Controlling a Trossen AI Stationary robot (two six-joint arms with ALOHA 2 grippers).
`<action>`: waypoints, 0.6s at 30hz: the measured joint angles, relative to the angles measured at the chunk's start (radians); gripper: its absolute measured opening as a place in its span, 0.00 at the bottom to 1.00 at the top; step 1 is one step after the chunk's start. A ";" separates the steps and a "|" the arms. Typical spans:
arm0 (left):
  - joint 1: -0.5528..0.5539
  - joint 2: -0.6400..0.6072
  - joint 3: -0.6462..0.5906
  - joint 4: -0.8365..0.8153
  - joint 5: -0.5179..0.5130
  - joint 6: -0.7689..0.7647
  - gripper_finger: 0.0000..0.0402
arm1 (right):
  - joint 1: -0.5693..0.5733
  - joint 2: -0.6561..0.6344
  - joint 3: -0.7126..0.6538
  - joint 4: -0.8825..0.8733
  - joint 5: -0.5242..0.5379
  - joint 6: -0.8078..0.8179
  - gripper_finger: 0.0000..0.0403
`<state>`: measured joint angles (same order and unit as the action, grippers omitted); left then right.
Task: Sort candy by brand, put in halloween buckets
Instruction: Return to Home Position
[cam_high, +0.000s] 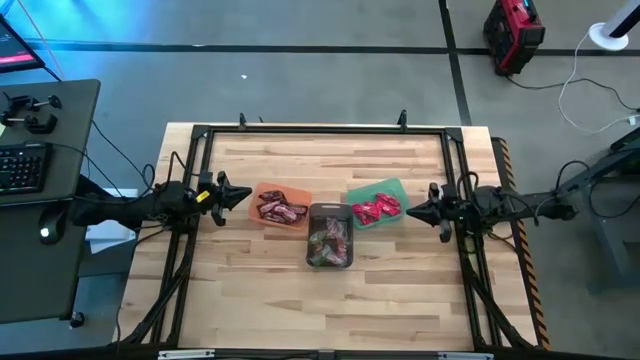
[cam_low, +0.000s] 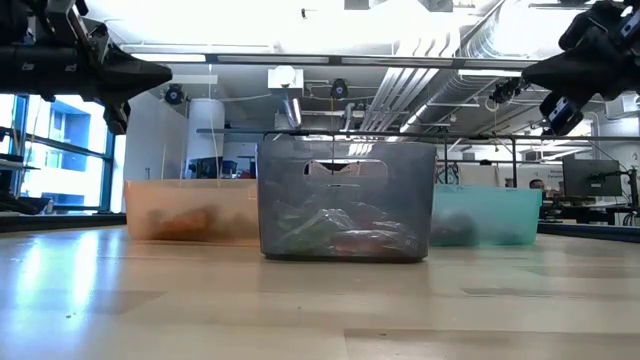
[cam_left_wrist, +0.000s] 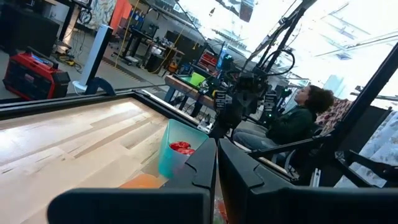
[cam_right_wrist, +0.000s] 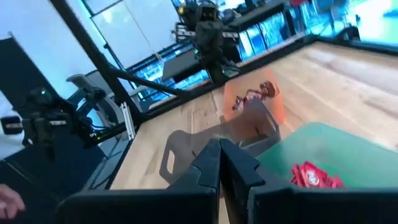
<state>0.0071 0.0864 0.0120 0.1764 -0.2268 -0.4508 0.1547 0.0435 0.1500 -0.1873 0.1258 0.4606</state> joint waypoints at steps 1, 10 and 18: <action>0.000 0.000 0.000 0.000 0.000 0.000 0.02 | 0.000 -0.015 -0.011 0.005 -0.003 -0.021 0.00; 0.000 0.000 0.001 0.000 0.000 -0.001 0.02 | 0.000 -0.039 -0.073 0.008 -0.029 -0.134 0.00; 0.000 0.000 0.001 0.000 0.000 -0.001 0.02 | 0.000 -0.027 -0.074 0.011 0.015 -0.156 0.00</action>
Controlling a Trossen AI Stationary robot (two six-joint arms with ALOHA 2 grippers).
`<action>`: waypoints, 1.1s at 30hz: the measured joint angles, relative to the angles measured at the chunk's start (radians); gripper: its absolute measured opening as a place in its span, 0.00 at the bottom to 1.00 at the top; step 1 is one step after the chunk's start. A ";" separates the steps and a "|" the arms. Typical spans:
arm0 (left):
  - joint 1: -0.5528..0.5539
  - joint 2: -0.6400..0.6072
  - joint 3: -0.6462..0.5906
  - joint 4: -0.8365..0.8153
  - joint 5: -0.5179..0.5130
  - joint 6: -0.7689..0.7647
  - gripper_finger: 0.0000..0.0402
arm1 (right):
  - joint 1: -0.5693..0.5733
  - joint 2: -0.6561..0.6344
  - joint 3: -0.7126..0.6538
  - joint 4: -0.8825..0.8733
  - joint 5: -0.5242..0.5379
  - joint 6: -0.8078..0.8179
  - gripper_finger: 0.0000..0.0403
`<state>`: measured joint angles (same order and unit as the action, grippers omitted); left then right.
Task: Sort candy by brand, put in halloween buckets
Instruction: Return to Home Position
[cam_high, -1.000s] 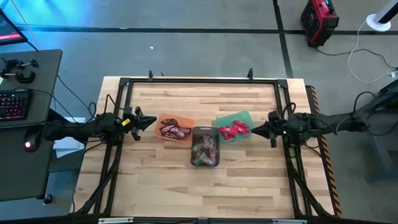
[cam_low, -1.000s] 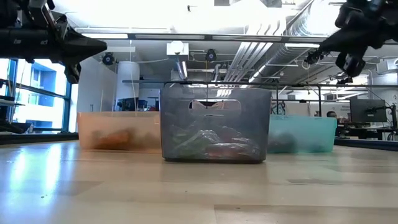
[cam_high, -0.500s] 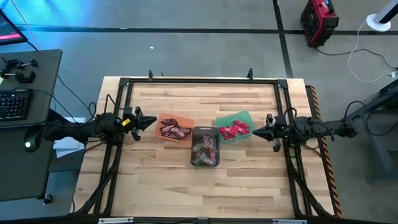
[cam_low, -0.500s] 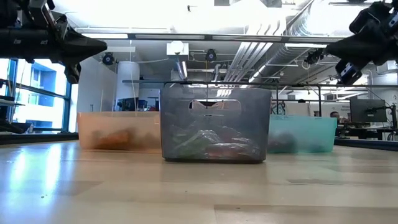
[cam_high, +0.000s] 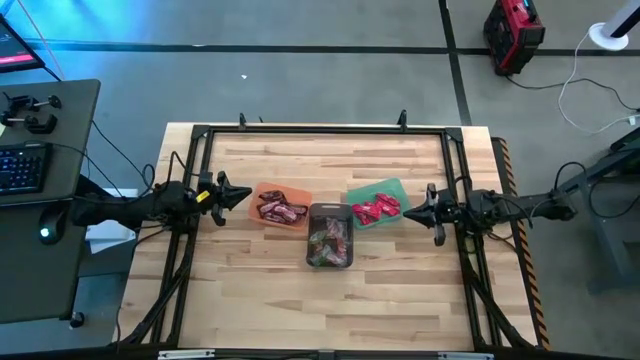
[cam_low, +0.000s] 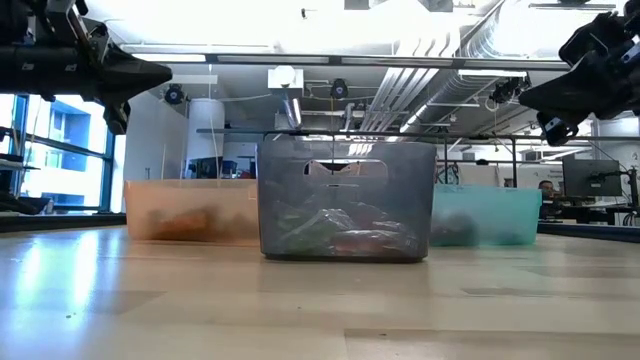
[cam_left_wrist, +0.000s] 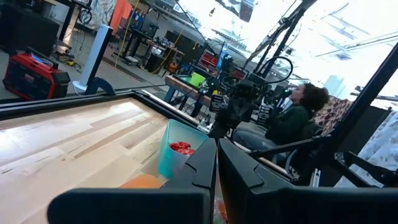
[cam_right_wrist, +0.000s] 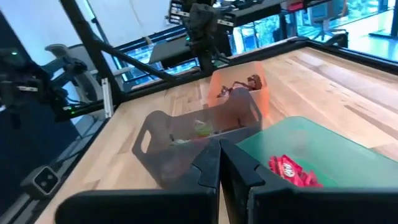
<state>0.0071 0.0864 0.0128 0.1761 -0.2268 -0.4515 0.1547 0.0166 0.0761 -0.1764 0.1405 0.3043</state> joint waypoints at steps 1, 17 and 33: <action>0.000 0.000 0.000 0.000 0.000 0.000 0.02 | 0.000 0.002 0.000 0.000 0.004 0.002 0.00; 0.000 0.000 0.000 0.000 0.000 0.000 0.02 | 0.000 0.003 0.000 0.000 0.005 0.004 0.00; 0.000 0.000 0.000 0.000 0.000 0.000 0.02 | -0.002 -0.016 -0.043 0.148 0.004 0.005 0.00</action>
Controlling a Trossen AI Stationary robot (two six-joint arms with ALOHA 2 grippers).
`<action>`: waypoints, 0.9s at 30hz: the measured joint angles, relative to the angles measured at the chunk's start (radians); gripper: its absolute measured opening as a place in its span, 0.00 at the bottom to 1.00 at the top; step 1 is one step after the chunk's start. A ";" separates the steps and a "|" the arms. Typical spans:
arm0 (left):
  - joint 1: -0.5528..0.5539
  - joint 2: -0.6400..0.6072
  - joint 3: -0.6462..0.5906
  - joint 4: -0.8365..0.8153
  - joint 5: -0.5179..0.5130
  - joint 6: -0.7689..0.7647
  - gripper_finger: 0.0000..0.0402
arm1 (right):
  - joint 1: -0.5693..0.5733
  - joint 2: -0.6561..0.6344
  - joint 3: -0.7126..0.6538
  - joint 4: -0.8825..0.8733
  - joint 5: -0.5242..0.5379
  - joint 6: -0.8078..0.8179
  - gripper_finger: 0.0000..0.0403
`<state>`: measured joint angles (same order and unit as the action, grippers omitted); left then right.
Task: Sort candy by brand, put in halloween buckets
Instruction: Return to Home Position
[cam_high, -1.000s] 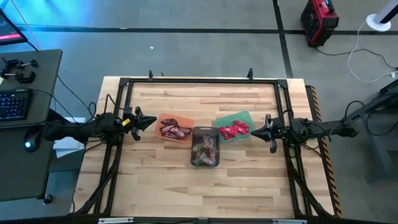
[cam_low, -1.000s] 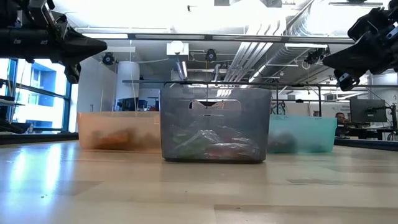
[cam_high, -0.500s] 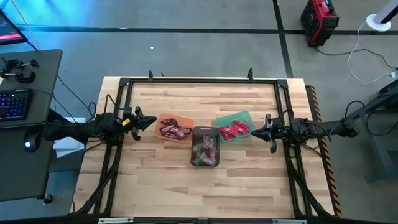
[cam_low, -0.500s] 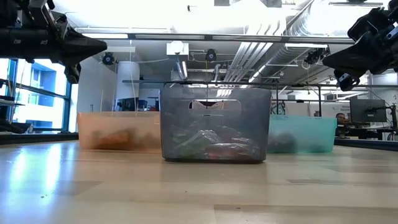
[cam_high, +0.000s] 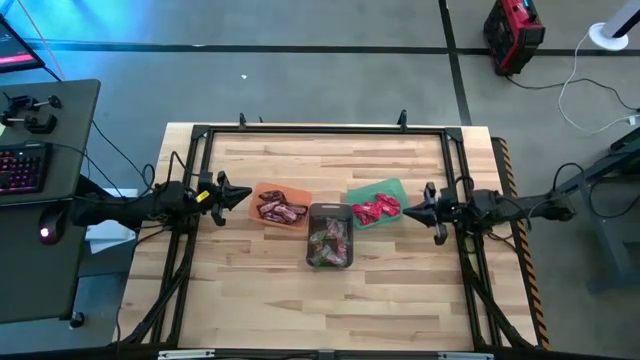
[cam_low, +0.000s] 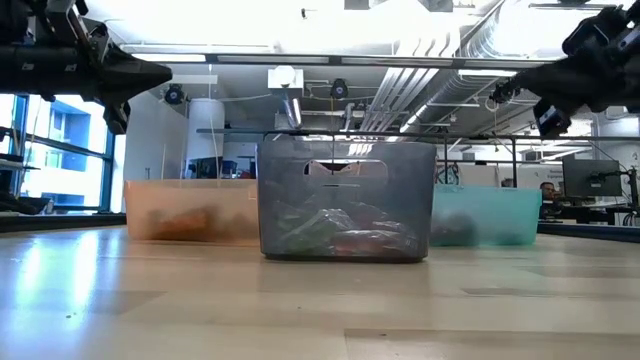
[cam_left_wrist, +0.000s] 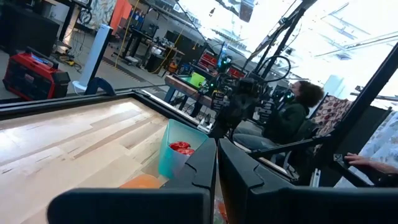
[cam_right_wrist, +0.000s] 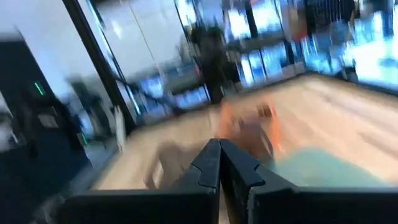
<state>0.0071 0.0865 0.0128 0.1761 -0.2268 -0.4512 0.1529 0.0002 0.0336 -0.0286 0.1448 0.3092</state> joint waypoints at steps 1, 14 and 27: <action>0.000 0.000 0.000 0.000 0.000 0.000 0.02 | -0.001 -0.001 -0.024 0.064 0.000 0.000 0.00; 0.000 0.000 0.000 0.000 0.000 0.000 0.02 | 0.011 0.007 -0.024 0.071 -0.004 0.000 0.00; 0.000 0.000 0.000 0.000 0.000 0.000 0.02 | 0.011 0.021 -0.024 0.070 -0.003 0.000 0.00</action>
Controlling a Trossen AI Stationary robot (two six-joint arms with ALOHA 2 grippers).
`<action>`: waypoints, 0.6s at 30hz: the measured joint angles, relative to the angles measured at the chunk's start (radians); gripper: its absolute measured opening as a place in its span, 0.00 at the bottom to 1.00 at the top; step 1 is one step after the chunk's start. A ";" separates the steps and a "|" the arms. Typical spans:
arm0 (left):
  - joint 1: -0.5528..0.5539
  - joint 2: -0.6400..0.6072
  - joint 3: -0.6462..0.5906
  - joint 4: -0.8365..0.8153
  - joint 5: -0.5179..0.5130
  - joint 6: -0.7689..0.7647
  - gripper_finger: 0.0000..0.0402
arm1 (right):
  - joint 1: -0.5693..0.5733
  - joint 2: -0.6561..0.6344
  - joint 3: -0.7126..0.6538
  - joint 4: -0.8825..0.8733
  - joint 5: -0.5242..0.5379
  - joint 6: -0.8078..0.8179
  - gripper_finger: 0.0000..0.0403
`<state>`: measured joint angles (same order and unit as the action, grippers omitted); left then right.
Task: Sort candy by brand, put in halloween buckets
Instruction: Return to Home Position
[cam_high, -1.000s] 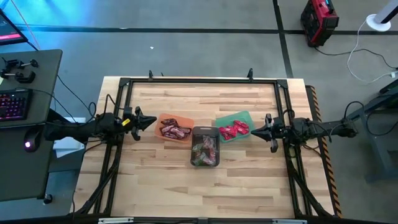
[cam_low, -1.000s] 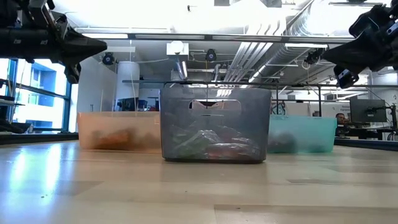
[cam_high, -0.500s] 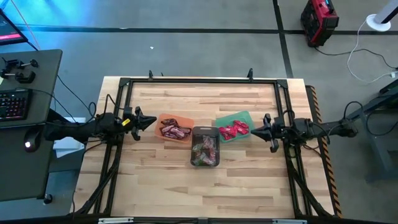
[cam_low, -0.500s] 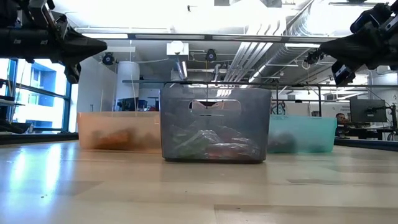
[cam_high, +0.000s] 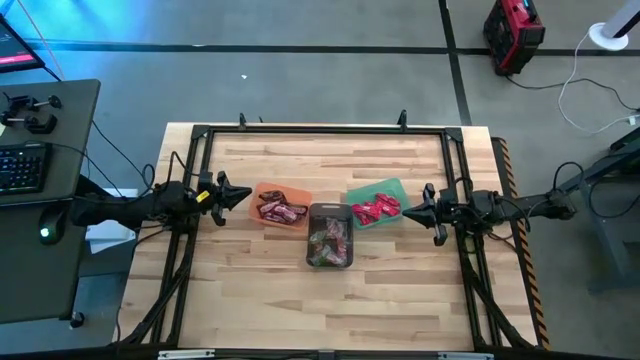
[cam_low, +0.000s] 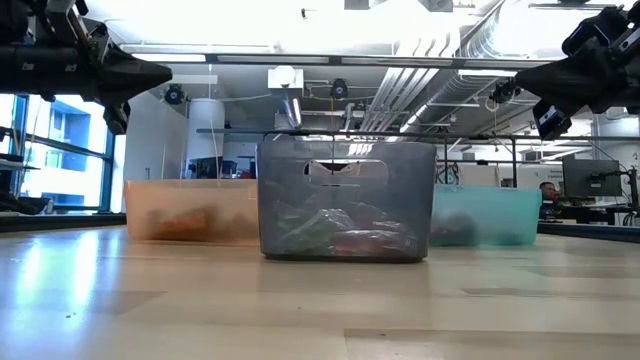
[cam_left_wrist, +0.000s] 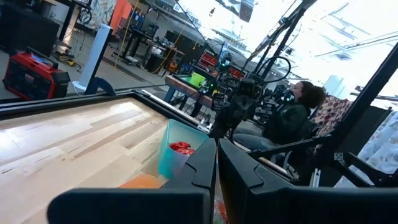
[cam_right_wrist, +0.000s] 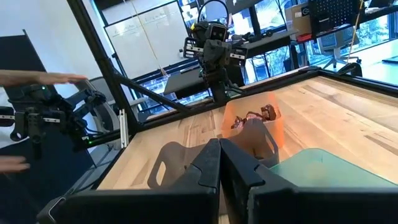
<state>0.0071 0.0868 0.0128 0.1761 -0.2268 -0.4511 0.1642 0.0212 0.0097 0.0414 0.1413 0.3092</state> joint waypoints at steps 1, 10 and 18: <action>0.000 0.000 0.000 0.000 0.000 0.000 0.02 | 0.000 0.000 0.000 0.000 0.000 0.000 0.00; 0.000 -0.068 0.000 -0.050 0.009 0.046 0.02 | 0.000 0.000 0.000 0.000 0.003 0.000 0.00; -0.011 -0.083 0.001 -0.147 0.115 0.269 0.02 | 0.000 0.004 0.000 0.000 0.004 0.000 0.00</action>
<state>-0.0040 0.0036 0.0133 0.0289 -0.1115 -0.1817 0.1642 0.0253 0.0097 0.0411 0.1452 0.3092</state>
